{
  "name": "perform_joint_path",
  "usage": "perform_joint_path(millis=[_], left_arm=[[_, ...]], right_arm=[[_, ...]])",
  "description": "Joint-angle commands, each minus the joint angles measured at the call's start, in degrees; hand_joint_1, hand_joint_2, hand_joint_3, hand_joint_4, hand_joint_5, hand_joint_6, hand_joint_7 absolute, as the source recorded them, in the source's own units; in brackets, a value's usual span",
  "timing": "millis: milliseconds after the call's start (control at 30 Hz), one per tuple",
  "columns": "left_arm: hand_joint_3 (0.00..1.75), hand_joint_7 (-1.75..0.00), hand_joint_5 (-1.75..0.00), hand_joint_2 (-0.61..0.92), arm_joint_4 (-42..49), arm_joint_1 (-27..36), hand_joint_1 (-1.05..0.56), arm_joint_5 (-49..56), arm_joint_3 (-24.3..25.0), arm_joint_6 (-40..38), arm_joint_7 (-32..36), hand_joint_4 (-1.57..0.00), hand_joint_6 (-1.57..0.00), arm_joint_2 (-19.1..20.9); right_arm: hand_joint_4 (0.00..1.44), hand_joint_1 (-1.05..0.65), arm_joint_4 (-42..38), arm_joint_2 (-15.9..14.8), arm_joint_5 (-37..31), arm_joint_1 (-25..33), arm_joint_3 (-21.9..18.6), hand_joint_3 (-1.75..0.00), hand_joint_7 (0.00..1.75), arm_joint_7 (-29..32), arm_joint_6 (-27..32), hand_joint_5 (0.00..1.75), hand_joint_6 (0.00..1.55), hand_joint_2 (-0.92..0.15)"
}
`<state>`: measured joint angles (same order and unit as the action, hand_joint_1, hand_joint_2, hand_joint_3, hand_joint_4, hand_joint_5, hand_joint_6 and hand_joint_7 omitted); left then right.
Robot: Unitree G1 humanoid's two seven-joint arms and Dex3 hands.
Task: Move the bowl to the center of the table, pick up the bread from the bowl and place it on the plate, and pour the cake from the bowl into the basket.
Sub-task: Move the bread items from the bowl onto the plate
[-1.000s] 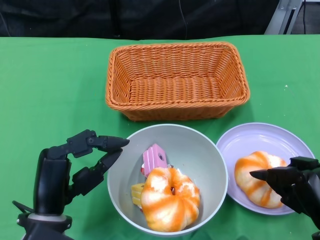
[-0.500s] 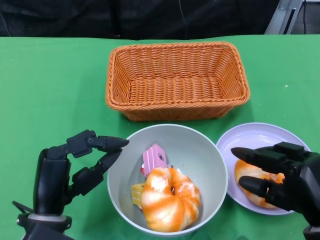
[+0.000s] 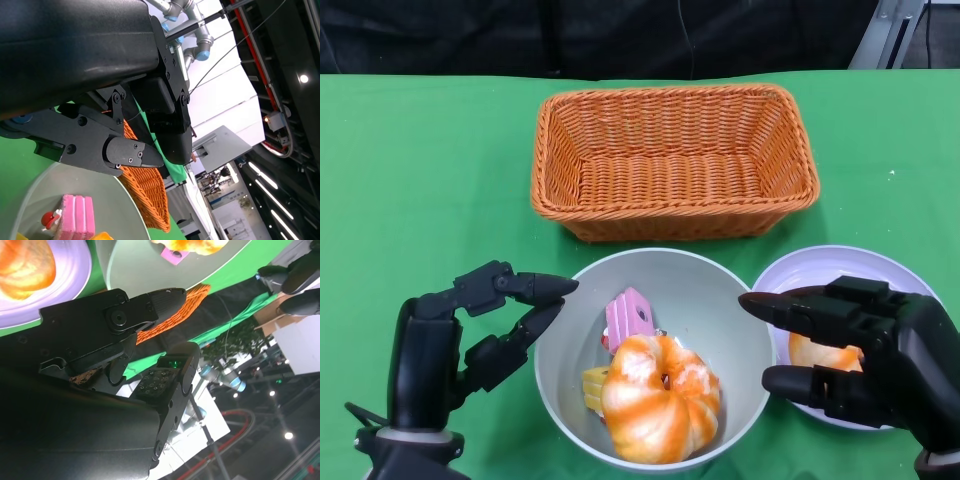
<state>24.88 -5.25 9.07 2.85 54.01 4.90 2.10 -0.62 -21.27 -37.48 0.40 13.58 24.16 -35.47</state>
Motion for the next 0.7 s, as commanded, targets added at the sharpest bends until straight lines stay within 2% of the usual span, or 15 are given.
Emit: perform_joint_path(millis=[33,300,567,700], left_arm=[[0.22,-0.53,-1.07,0.92,0.61,-0.51,-0.19,0.08,0.59,0.8,1.11,-0.8,-1.0,0.42],[0.2,-0.52,-1.06,0.92,0.84,-0.7,-0.21,0.2,0.66,1.16,1.21,-0.8,-1.0,0.07],[0.23,-0.52,-1.06,0.92,-0.65,-0.19,-0.22,0.08,0.82,0.22,1.17,-0.8,-1.01,-0.3],[0.22,-0.52,-1.05,0.92,-1.48,-0.04,-0.22,0.39,1.02,-0.29,1.46,-0.8,-1.01,-0.36]], right_arm=[[0.8,-0.72,0.93,-0.19,0.11,-0.89,-0.99,-0.06,0.01,-1.15,-1.22,0.25,0.8,-0.92],[0.78,-0.71,-0.37,-0.09,1.19,-2.45,-0.37,-0.04,0.0,-5.38,-2.88,0.25,0.79,-0.92],[0.78,-0.72,-6.06,-0.25,-0.25,-6.6,1.45,-0.08,0.0,-7.34,-6.27,0.25,0.78,-0.92],[0.77,-0.71,-9.69,-0.56,1.99,-8.95,2.85,-0.05,0.0,-11.16,-8.16,0.23,0.78,-0.92]])
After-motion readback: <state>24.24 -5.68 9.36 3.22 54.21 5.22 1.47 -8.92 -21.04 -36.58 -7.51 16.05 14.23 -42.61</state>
